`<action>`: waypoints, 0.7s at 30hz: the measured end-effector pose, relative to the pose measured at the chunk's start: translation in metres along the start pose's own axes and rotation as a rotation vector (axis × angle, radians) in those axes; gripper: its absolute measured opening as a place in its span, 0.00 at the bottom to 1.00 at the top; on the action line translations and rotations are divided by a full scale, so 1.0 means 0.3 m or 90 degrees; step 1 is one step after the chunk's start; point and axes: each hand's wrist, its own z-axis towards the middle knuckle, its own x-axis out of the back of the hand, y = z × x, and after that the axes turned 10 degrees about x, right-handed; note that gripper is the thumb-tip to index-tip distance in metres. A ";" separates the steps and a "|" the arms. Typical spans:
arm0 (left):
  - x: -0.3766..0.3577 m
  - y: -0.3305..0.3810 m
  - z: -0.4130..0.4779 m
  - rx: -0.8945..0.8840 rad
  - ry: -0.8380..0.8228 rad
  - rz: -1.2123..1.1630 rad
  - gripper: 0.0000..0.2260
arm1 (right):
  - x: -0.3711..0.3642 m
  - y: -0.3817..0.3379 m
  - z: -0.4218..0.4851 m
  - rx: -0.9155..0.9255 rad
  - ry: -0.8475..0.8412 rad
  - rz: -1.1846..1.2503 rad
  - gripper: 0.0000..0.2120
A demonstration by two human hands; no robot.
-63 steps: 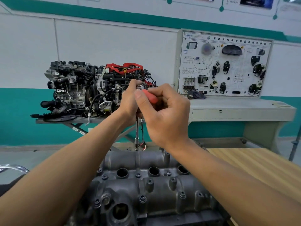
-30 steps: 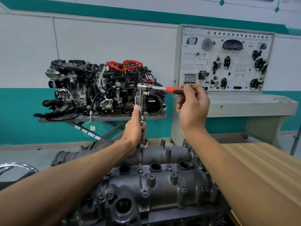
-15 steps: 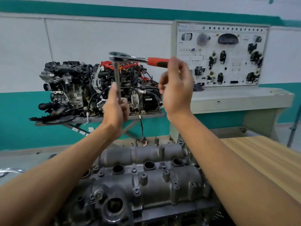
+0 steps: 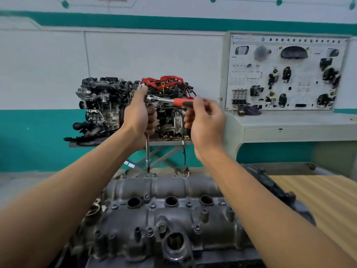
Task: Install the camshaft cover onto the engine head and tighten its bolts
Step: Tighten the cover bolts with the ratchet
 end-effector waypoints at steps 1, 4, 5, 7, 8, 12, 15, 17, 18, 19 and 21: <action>-0.008 0.005 0.003 -0.005 0.004 -0.008 0.27 | -0.003 -0.012 0.007 0.004 0.002 0.002 0.08; -0.035 0.018 0.013 -0.019 0.019 -0.020 0.25 | -0.006 -0.038 0.022 0.006 0.013 0.002 0.07; -0.043 0.020 0.016 -0.022 0.023 -0.021 0.25 | -0.004 -0.041 0.026 0.007 0.016 -0.003 0.07; -0.054 0.017 0.023 -0.021 0.024 -0.022 0.27 | 0.005 -0.042 0.025 0.006 0.018 -0.008 0.08; -0.057 0.012 0.026 -0.018 0.021 -0.018 0.27 | 0.012 -0.039 0.024 0.003 0.018 -0.008 0.08; -0.050 -0.018 0.036 0.010 0.021 -0.007 0.27 | 0.033 -0.018 0.005 -0.013 0.014 -0.018 0.08; -0.041 -0.035 0.044 0.025 0.027 -0.009 0.26 | 0.039 -0.008 -0.014 -0.022 0.005 -0.019 0.07; -0.039 -0.039 0.049 0.028 0.030 -0.007 0.25 | 0.041 -0.010 -0.022 -0.021 0.001 -0.024 0.07; -0.038 -0.039 0.051 0.028 0.029 -0.007 0.25 | 0.041 -0.013 -0.023 -0.020 0.002 -0.030 0.07; -0.039 -0.040 0.053 0.027 0.027 -0.006 0.25 | 0.042 -0.018 -0.024 -0.018 0.005 -0.036 0.06; -0.041 -0.043 0.059 0.029 0.024 -0.003 0.25 | 0.042 -0.028 -0.031 -0.011 0.009 -0.050 0.06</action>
